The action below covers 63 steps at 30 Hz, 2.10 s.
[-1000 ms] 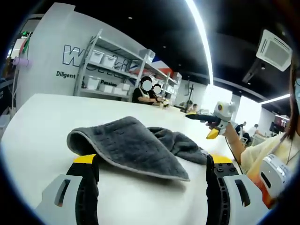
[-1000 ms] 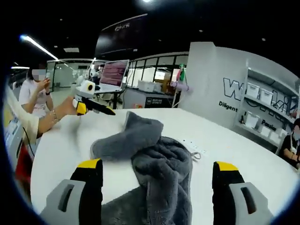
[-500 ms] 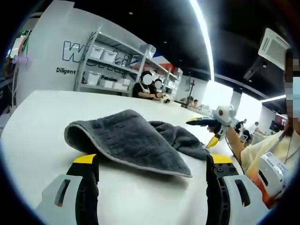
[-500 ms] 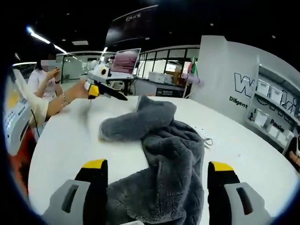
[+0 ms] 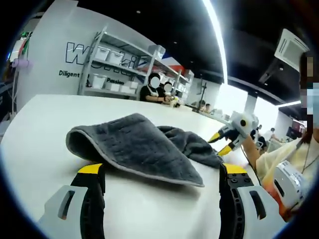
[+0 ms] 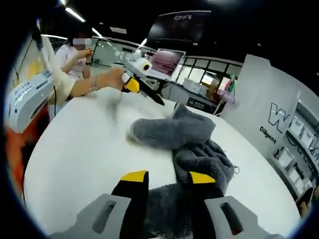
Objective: Fold the towel on the table until its edges align and the towel forms a compact rectangular stack.
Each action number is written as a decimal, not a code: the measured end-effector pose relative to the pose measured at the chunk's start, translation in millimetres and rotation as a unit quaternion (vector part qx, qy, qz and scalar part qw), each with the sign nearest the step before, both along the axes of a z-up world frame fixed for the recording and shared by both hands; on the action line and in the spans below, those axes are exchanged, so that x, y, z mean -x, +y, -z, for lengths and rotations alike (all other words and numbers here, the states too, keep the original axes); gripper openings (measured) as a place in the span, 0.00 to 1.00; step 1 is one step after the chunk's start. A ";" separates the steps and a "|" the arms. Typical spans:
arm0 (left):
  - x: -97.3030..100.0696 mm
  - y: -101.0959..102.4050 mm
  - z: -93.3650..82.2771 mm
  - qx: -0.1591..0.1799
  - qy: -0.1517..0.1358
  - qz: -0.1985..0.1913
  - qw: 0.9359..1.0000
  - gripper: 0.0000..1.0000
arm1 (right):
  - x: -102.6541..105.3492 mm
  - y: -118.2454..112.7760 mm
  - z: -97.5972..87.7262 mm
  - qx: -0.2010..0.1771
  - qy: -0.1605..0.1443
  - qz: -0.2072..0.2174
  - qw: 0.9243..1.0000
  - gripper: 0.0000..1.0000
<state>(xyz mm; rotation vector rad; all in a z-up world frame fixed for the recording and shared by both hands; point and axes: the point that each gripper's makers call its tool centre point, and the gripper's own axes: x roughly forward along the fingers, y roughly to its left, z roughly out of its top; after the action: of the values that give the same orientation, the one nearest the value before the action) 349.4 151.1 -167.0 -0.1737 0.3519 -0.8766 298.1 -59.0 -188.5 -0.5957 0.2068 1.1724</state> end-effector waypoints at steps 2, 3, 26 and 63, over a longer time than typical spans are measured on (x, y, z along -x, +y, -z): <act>0.2 -0.5 -0.4 0.002 0.000 0.000 1.000 0.93 | -0.1 1.0 6.7 0.007 0.019 0.007 1.000 0.24; 0.2 -1.0 -0.3 0.002 0.001 0.001 1.000 0.93 | 0.1 1.1 10.7 0.013 0.024 0.007 1.000 0.24; 5.2 -14.8 9.5 -0.012 0.022 0.033 0.999 0.92 | -7.9 -13.0 47.5 0.038 0.126 0.064 0.989 0.02; 48.8 -75.5 40.7 0.050 0.123 0.142 0.981 0.48 | -5.3 -12.7 48.9 0.038 0.126 0.063 0.989 0.02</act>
<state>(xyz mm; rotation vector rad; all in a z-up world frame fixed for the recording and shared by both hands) 300.5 75.6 -207.7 -0.3313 0.5739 -1.1602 303.4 -71.7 -237.5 -0.4924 0.4982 1.1192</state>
